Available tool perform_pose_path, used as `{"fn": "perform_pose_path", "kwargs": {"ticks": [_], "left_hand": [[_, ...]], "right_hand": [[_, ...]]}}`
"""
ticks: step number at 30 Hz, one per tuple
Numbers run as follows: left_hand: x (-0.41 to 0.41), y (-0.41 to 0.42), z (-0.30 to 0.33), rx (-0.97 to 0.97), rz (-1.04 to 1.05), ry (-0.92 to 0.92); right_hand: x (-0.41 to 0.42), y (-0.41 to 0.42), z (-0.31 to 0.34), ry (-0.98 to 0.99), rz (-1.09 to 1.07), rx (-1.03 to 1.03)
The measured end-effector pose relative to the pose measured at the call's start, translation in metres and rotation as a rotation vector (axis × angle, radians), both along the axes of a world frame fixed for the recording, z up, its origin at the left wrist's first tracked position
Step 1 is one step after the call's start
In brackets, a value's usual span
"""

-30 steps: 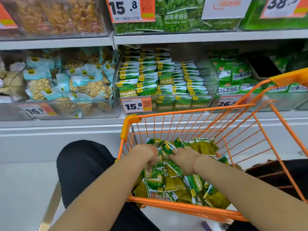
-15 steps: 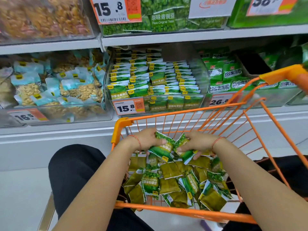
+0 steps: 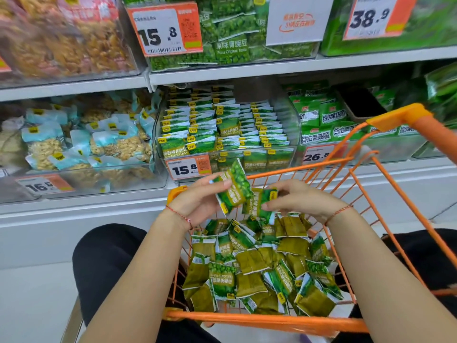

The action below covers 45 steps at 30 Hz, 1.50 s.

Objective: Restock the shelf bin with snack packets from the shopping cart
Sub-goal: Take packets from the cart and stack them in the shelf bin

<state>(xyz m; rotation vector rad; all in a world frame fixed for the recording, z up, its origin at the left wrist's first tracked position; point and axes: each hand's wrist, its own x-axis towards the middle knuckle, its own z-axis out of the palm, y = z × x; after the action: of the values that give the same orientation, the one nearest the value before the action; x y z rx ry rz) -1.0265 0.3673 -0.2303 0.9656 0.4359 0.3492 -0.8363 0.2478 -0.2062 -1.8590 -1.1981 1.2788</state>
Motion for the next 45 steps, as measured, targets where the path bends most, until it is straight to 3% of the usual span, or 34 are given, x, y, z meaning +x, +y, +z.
{"fn": "perform_pose_path", "kwargs": {"ticks": [3, 7, 12, 17, 20, 24, 28, 31, 33, 37, 40, 42, 43, 45], "left_hand": [[-0.002, -0.001, 0.005, -0.084, 0.125, -0.031], [0.000, 0.002, 0.002, -0.091, 0.236, 0.061], [0.000, -0.004, 0.007, -0.041, 0.185, -0.028], [0.004, -0.001, 0.005, 0.011, 0.280, -0.124], [0.007, -0.002, 0.002, 0.102, 0.259, -0.073], [0.011, -0.006, -0.001, 0.315, 0.281, 0.159], [0.013, -0.014, -0.002, 0.530, 0.361, 0.274], [0.016, -0.022, 0.001, 0.662, 0.450, 0.282], [0.017, -0.026, 0.000, 0.756, 0.456, 0.253], [0.020, -0.033, 0.006, 0.710, 0.454, 0.099], [0.019, -0.040, 0.009, 0.901, 0.592, -0.007], [0.025, -0.045, 0.002, 1.094, 0.471, 0.107], [0.029, -0.047, -0.007, 1.196, 0.280, 0.239], [0.039, -0.049, -0.038, 1.381, -0.320, 0.603]], "right_hand": [[-0.003, 0.000, 0.006, 0.148, -0.107, 0.131], [-0.011, 0.003, 0.005, 0.557, -0.342, 0.140], [-0.011, 0.008, -0.006, 0.379, -0.437, 0.262], [-0.009, 0.009, -0.005, 0.567, -0.589, 0.257], [-0.016, 0.010, -0.008, 0.626, -0.595, 0.250], [-0.027, 0.011, -0.007, 0.563, -0.503, 0.238], [-0.030, 0.008, -0.004, 0.350, -0.367, 0.257], [-0.030, 0.010, -0.011, 0.085, -0.251, 0.278], [-0.032, 0.010, -0.014, 0.041, -0.229, 0.285], [-0.029, 0.013, -0.014, 0.234, -0.337, 0.241], [-0.018, 0.011, -0.003, 0.561, -0.560, 0.271], [-0.007, 0.008, 0.004, 0.679, -0.678, 0.345], [-0.004, 0.007, 0.006, 0.706, -0.729, 0.365], [0.000, 0.005, 0.007, 0.740, -0.828, 0.378]]}}
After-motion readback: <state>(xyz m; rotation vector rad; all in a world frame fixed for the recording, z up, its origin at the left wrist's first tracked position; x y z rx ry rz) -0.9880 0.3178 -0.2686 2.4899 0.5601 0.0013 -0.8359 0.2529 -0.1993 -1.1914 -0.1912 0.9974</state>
